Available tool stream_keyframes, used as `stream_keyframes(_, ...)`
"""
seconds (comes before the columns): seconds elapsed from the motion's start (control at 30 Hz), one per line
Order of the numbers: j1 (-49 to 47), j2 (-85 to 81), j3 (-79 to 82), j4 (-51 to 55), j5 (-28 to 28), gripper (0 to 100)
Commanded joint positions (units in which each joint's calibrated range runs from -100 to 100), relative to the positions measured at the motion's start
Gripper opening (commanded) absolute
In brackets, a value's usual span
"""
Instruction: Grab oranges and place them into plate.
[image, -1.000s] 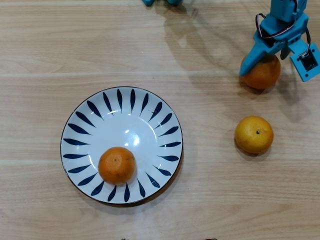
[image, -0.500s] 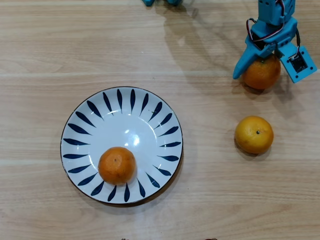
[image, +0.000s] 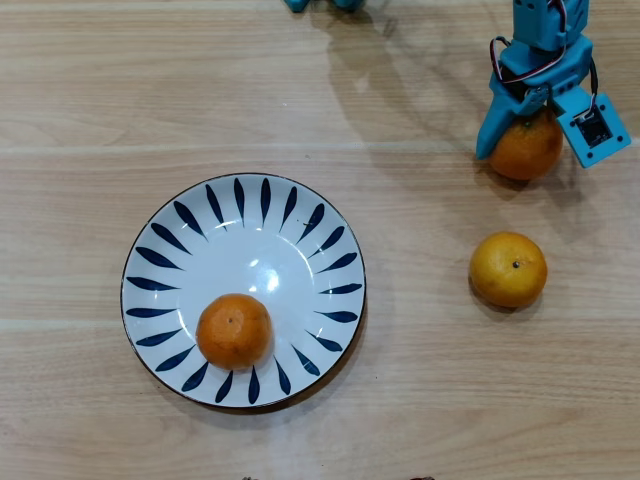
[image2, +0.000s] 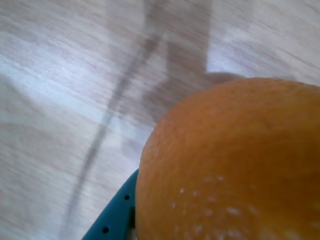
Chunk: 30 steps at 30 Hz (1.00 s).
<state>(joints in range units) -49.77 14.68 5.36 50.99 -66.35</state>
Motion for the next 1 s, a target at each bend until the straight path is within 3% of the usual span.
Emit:
stream_keyframes(0.0, 2.27, -6.82, -3.50, 3.29, 2.89, 26)
stream_keyframes(0.33, 20.98, -18.74, -15.09, 17.47, 19.62, 26)
stream_keyframes(0.47, 31.22, -22.29, -15.99, 17.04, 27.10, 26)
stream_keyframes(0.8, 49.45, -20.60, -15.00, 16.69, 33.47, 26)
stream_keyframes(0.97, 55.09, -16.12, -12.19, 11.62, 35.30, 26)
